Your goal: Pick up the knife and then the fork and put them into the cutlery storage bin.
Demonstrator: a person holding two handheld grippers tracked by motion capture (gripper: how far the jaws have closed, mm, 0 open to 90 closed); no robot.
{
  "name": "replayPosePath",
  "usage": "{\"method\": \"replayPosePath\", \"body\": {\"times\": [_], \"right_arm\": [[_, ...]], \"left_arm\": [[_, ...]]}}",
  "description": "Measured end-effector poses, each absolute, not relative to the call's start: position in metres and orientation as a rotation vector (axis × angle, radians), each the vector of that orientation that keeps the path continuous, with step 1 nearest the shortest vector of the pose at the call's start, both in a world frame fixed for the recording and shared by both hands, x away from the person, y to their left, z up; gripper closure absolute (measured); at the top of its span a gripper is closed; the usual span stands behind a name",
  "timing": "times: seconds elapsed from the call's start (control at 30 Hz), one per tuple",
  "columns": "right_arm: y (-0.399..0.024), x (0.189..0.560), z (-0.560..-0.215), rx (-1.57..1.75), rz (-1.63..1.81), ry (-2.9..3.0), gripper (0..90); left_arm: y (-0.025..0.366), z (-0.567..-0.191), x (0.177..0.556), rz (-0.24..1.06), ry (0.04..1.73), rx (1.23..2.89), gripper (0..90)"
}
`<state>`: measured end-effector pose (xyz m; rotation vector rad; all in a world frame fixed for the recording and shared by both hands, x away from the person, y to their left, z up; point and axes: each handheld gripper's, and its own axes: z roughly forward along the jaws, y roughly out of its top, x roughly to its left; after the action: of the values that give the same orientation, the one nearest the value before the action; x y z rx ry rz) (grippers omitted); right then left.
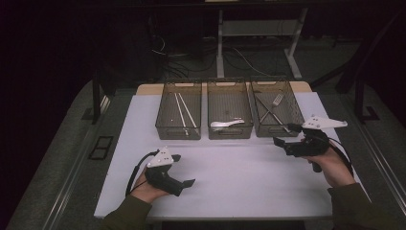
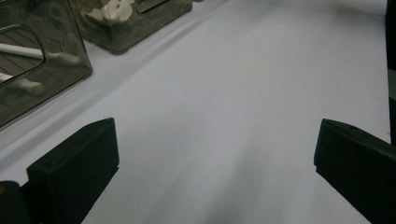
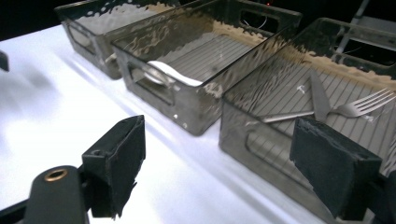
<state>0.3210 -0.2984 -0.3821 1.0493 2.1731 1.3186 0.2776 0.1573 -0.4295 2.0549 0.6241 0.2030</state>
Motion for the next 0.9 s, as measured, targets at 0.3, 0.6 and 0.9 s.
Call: {"method": "replayPosePath", "body": {"times": [0.3,0.6,0.9], "right_arm": [[-0.303,0.3,-0.397,1.064,1.362,2.179,16.4],[-0.303,0.284,-0.411,1.067,1.38,2.211,16.3],[-0.305,0.27,-0.422,1.08,1.385,2.235,16.4]], "left_arm": [[0.158,-0.429,0.278,0.2,0.615,2.057,0.0],[0.157,-0.429,0.277,0.198,0.612,2.059,0.0],[0.157,-0.429,0.276,0.197,0.612,2.056,0.0]]}}
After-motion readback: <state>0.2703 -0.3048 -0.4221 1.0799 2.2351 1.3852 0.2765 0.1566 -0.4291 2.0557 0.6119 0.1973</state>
